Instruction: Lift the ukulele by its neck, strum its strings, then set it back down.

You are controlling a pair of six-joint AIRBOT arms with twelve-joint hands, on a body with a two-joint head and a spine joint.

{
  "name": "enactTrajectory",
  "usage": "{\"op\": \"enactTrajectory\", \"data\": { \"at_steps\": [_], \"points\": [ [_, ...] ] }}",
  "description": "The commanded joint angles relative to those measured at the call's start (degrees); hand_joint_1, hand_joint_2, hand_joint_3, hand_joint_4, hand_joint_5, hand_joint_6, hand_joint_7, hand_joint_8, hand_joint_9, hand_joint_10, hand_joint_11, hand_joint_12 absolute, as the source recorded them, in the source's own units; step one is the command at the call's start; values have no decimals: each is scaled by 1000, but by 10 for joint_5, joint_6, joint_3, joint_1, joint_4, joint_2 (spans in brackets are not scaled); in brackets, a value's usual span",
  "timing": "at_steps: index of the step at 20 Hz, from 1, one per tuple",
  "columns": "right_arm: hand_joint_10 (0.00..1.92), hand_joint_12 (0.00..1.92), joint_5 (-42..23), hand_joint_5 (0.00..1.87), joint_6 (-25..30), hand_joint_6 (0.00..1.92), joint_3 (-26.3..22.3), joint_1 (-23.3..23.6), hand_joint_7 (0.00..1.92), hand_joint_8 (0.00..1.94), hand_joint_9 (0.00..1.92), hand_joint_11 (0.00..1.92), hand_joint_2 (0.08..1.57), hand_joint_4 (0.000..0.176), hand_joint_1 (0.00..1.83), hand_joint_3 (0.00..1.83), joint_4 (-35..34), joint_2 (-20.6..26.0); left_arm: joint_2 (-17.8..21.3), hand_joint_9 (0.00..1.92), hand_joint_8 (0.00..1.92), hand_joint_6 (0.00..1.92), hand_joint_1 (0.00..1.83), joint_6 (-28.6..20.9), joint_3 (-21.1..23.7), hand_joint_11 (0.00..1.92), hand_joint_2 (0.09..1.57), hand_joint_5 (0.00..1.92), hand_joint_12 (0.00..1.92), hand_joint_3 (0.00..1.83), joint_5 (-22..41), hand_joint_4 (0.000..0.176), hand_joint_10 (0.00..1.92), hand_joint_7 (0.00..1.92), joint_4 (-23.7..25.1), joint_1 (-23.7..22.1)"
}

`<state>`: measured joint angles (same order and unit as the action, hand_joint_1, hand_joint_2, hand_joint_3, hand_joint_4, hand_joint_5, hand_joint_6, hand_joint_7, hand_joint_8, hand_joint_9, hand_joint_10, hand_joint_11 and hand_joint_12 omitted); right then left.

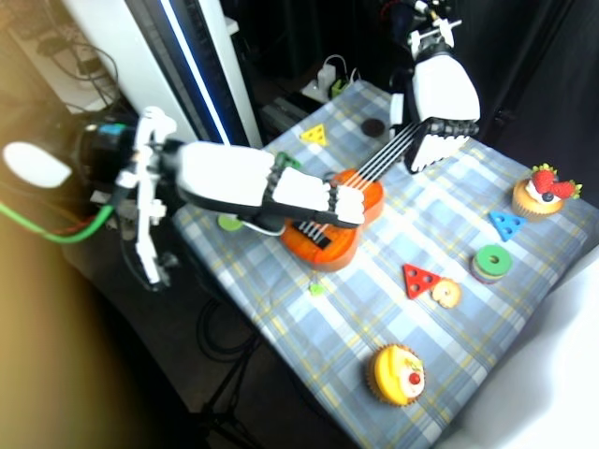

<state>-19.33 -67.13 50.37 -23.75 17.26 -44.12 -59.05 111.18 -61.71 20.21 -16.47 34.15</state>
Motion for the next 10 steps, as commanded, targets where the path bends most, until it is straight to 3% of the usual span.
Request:
{"op": "enactTrajectory", "data": {
  "at_steps": [1,3,4,5,6,7,8,10],
  "points": [
    [0,0,-56,280,0,19,-4,7,0,0,0,0,1379,0,752,8,4,6,3,1281,1921,1921,1276,-5,1,1370,1297,891,1921,3,68,0,1921,1121,1,-9],
    [0,0,-61,580,3,126,-15,7,0,0,0,0,1355,0,443,0,17,13,4,1248,1921,1921,1248,-6,0,1337,1313,869,1921,8,68,0,1921,1089,1,-9],
    [0,0,-68,655,49,145,-16,7,13,4,0,0,1368,0,463,4,56,18,3,1292,1921,1921,1301,-6,-1,1363,1288,887,1921,0,68,0,1921,1140,0,-9],
    [0,9,-79,693,122,100,-11,7,12,1,0,5,1372,0,411,2,103,21,3,1275,1921,1921,1270,-6,-3,1344,1304,882,1921,2,67,0,1921,1127,-3,-9],
    [0,1,-86,747,156,105,-9,7,43,9,0,0,1404,0,352,14,126,23,2,1199,1921,1921,1212,-6,-5,1286,1326,843,1921,10,66,0,1921,1051,-5,-9],
    [0,0,-95,770,186,106,-8,7,35,4,0,0,1390,26,279,7,143,27,1,1175,1921,1921,1194,-6,-7,1254,1324,836,1921,7,64,0,1921,1030,-8,-9],
    [0,0,-110,821,211,122,-9,7,62,13,0,0,1392,0,268,7,154,34,0,1181,1921,1921,1184,-7,-9,1252,1326,830,1921,7,62,0,1921,1034,-10,-9],
    [0,0,-140,928,235,134,-13,7,196,24,0,0,1356,0,313,0,157,53,-3,1226,1921,1921,1196,-7,-14,1301,1326,888,1921,5,56,0,1921,1091,-15,-8]
  ]
}}
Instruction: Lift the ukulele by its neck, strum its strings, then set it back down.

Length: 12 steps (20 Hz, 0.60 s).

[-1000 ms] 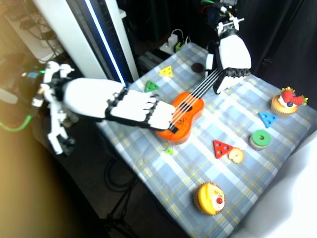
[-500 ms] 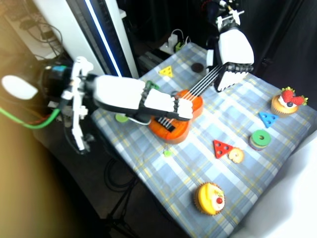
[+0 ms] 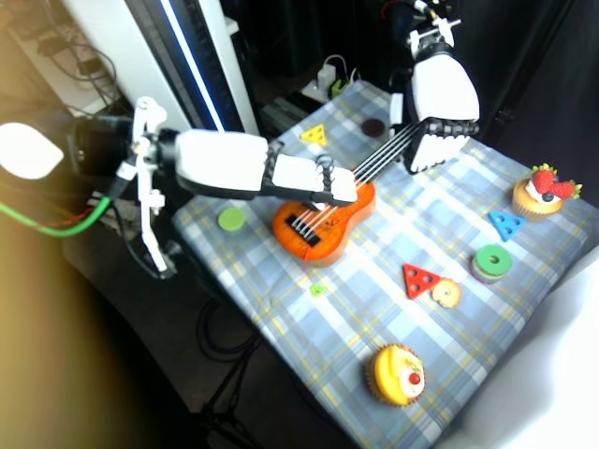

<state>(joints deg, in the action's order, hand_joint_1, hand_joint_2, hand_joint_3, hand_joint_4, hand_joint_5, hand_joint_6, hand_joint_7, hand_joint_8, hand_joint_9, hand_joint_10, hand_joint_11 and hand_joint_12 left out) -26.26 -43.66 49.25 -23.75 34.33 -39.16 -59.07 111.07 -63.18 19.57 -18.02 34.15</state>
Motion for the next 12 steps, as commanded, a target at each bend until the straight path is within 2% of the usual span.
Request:
{"op": "enactTrajectory", "data": {
  "at_steps": [1,2,3,4,5,6,7,8,9,10,11,12],
  "points": [
    [0,146,-83,974,4,133,-4,7,212,19,0,0,1318,0,349,6,-20,9,-6,1239,1921,1921,1179,-6,-3,1323,1334,883,1921,8,57,0,1921,1089,-3,-8],
    [38,624,-97,940,4,136,-6,7,316,7,138,0,1341,0,424,1,-25,9,-10,1313,1921,1921,1230,-6,-6,1388,1312,921,1921,0,52,0,1921,1164,-5,-6],
    [44,761,-111,960,4,180,-9,7,370,6,189,0,1337,0,514,0,-29,14,-13,1328,1921,1921,1205,-6,-9,1394,1332,932,1921,7,49,0,1921,1171,-8,-1],
    [20,586,-114,712,4,1208,-9,7,353,6,159,0,1307,118,757,0,-30,16,-15,1349,1921,1921,1211,-6,-9,1423,1334,903,1921,8,47,0,1921,1175,-10,3],
    [18,633,-114,586,0,1525,-10,13,355,3,172,0,1344,164,751,0,-32,19,-18,1418,1921,1921,1313,-6,-11,1494,1286,954,1921,0,45,0,1921,1244,-14,6],
    [8,615,-112,335,-7,740,-12,29,268,0,158,0,1305,21,362,0,-35,26,-23,1446,1921,1921,1342,-6,-15,1531,1279,985,1921,0,39,0,1921,1272,-17,10],
    [9,654,-111,408,-12,325,-13,40,286,3,178,0,1304,0,248,0,-37,33,-28,1464,1921,1921,1320,-6,-18,1558,1277,990,1921,0,35,0,1921,1282,-20,12],
    [3,510,-111,452,-21,150,-14,49,281,1,170,0,1332,0,345,3,-47,37,-37,1505,1921,1921,1337,-6,-25,1607,1242,994,1921,0,30,0,1921,1311,-26,15],
    [0,425,-111,517,-31,82,-15,49,275,0,156,0,1417,0,452,15,-58,40,-44,1492,1921,1921,1315,-6,-31,1611,1250,974,1921,0,27,0,1921,1293,-32,20],
    [0,481,-112,580,-32,71,-15,49,276,1,154,0,1459,0,473,14,-61,41,-49,1469,1921,1921,1357,-6,-34,1594,1218,922,1921,0,24,0,1921,1257,-35,21],
    [2,514,-112,611,-32,69,-16,49,272,0,133,0,1458,0,389,9,-62,43,-52,1409,1921,1921,1337,-6,-36,1534,1212,896,1921,0,22,0,1921,1223,-35,21],
    [0,512,-112,648,-32,74,-16,49,274,1,123,0,1449,0,410,2,-63,45,-52,1286,1921,1921,1278,-5,-36,1444,1214,786,1921,0,23,0,1921,1094,-35,22]
  ]
}}
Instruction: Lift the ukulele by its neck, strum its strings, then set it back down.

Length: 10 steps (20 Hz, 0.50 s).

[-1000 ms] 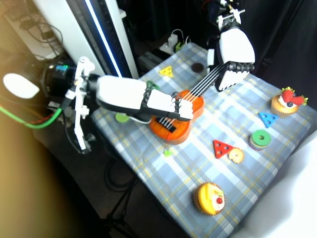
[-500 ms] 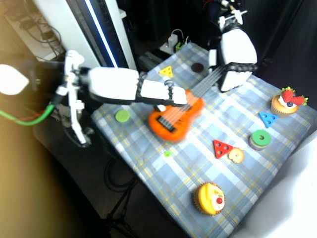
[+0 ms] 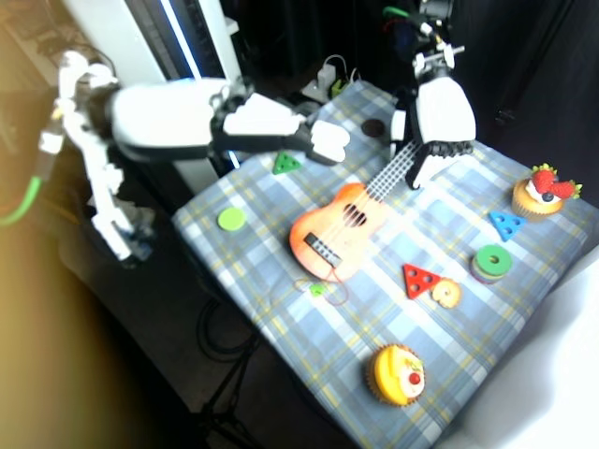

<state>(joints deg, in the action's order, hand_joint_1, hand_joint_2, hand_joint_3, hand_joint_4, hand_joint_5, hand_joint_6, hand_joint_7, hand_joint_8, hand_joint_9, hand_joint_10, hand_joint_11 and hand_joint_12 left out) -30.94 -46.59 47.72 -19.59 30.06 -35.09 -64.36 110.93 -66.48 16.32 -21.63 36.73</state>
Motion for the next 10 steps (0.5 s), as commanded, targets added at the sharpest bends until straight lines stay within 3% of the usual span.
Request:
{"op": "enactTrajectory", "data": {
  "at_steps": [1,2,3,4,5,6,7,8,9,10],
  "points": [
    [7,592,-66,664,-5,64,-1,7,285,2,145,0,1448,0,409,1,-24,6,3,1141,1921,1627,1093,-4,1,1326,1273,676,1921,22,59,0,1921,951,3,-4],
    [12,684,-67,689,-6,57,-1,7,299,3,174,0,1446,0,425,0,-27,7,5,919,1624,1639,1128,-3,3,1062,1298,499,1921,42,61,0,1890,803,6,-4],
    [12,721,-68,690,-7,48,-1,7,307,3,182,0,1455,0,397,4,-30,7,9,580,1605,1684,863,-3,7,611,1355,502,1921,23,64,34,1900,495,7,-3],
    [20,846,-70,664,-8,30,-1,7,328,6,215,0,1459,0,392,2,-32,8,13,302,1363,1303,762,-3,11,180,1287,208,1921,0,67,8,1678,312,11,-2],
    [22,880,-73,653,-11,22,-2,7,347,9,231,0,1459,0,418,1,-37,11,23,200,1034,875,787,-3,21,35,1208,227,1811,0,76,0,1421,283,15,-1],
    [12,799,-74,638,-12,13,-3,7,339,3,216,0,1463,0,416,1,-38,12,26,109,681,497,776,-3,24,6,1183,279,1716,0,79,0,1143,285,16,-1],
    [8,736,-78,627,-20,7,-5,6,332,0,213,0,1464,0,433,0,-46,16,36,67,466,271,773,-3,32,0,1170,314,1587,0,89,0,1006,297,17,-1],
    [10,747,-82,600,-26,3,-8,6,339,3,222,0,1466,0,478,0,-53,20,46,13,263,142,720,-3,41,0,1146,235,1336,0,99,16,743,209,19,-1],
    [2,758,-86,513,-34,0,-11,5,280,0,193,0,1452,0,442,0,-59,24,58,2,84,53,641,-3,54,0,1118,135,930,0,114,50,435,66,23,0],
    [6,601,-94,300,-53,0,-18,2,143,0,109,0,1462,0,409,1,-74,32,83,0,2,3,502,-11,76,0,1110,18,114,0,150,33,38,2,33,4]
  ]
}}
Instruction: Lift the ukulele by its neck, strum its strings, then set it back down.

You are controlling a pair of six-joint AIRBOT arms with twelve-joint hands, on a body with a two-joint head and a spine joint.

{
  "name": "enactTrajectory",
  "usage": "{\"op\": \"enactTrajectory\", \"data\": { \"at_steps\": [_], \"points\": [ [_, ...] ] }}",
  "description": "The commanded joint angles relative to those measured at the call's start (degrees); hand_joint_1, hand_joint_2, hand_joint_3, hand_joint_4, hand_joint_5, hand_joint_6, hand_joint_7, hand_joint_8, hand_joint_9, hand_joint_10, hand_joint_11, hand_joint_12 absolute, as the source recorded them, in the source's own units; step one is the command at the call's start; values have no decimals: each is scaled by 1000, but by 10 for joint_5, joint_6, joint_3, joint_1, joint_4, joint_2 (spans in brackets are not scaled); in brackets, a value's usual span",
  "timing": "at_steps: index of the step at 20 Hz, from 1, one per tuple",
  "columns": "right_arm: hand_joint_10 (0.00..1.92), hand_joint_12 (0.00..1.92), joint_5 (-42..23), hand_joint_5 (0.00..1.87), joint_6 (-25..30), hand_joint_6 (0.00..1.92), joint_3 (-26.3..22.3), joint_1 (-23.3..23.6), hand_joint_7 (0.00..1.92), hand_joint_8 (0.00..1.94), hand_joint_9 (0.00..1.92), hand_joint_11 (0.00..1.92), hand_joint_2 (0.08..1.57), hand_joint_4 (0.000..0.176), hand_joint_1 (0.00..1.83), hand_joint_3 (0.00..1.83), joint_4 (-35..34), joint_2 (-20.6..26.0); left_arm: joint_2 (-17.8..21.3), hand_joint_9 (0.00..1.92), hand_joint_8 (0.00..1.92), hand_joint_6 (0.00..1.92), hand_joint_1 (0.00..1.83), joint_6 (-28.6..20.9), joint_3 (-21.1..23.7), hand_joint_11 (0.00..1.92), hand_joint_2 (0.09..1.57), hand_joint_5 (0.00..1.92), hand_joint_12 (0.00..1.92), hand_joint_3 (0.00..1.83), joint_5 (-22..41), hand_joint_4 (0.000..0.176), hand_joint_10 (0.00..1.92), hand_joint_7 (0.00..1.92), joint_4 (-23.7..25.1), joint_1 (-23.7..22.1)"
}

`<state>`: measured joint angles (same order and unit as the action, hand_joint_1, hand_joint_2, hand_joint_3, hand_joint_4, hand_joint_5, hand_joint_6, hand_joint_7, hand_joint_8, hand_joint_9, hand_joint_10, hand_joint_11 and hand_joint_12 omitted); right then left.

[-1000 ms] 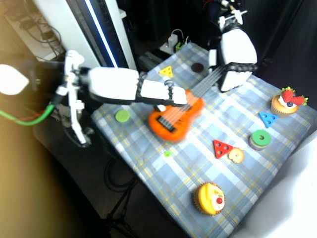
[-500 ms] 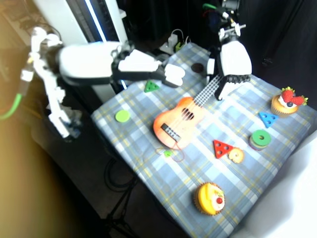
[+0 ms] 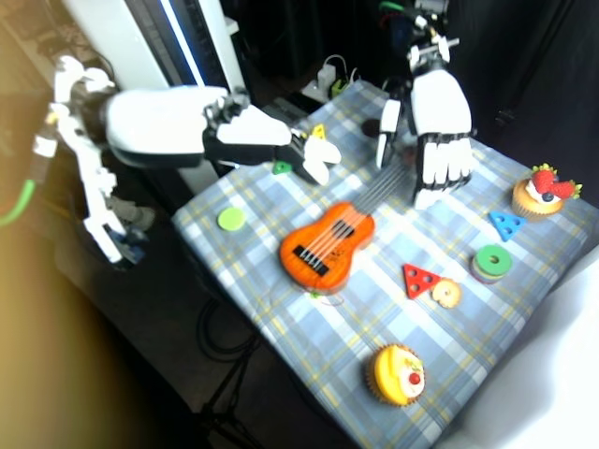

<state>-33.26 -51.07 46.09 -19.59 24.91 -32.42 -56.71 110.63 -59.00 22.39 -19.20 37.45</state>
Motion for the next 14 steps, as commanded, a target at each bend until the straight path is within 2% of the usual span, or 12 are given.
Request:
{"op": "enactTrajectory", "data": {
  "at_steps": [1,3,5,8,9,10,11,12,13,14],
  "points": [
    [6,601,-73,300,-12,0,-3,1,143,0,109,0,1462,0,409,1,-26,6,11,0,2,3,502,-15,5,0,1110,18,114,0,95,33,38,2,13,-2],
    [2,668,-88,151,-29,0,-6,-12,44,0,81,0,1445,0,425,0,-52,12,44,0,0,0,380,-139,15,0,1103,0,4,0,152,0,1,0,66,8],
    [3,746,-100,7,-41,0,-9,-24,0,0,56,0,1426,0,527,0,-74,18,67,0,0,0,545,-224,19,0,1100,0,0,0,205,0,0,0,95,20],
    [2,732,-111,0,-42,0,-12,-39,0,0,36,0,1387,0,557,0,-98,22,93,0,0,0,570,-324,25,15,1140,0,7,12,296,1,0,0,113,48],
    [1,669,-116,0,-44,0,-12,-41,0,0,10,0,1375,4,568,0,-104,22,101,0,0,0,517,-368,24,2,1132,0,1,7,334,19,0,0,117,62],
    [0,556,-122,0,-56,0,-13,-44,0,0,0,0,1338,16,550,0,-116,22,108,0,0,0,624,-403,23,0,1129,0,0,3,372,40,0,0,117,75],
    [0,556,-130,0,-69,0,-16,-48,0,0,0,0,1338,16,550,0,-131,22,111,0,0,0,624,-424,22,0,1129,0,0,3,395,40,0,0,117,82],
    [0,328,-151,0,-93,0,-20,-63,0,0,0,0,1336,23,567,0,-155,22,116,0,0,0,645,-462,20,0,1145,0,0,9,438,60,0,0,117,97],
    [0,65,-175,0,-100,0,-22,-78,0,0,0,0,1312,27,587,0,-171,22,119,0,0,0,677,-486,19,0,1157,0,0,13,469,87,0,0,115,110],
    [0,2,-231,0,-102,0,-20,-120,0,0,0,0,1276,25,546,0,-206,16,129,0,0,0,663,-513,24,2,1214,0,217,14,537,61,0,0,99,138]
  ]
}}
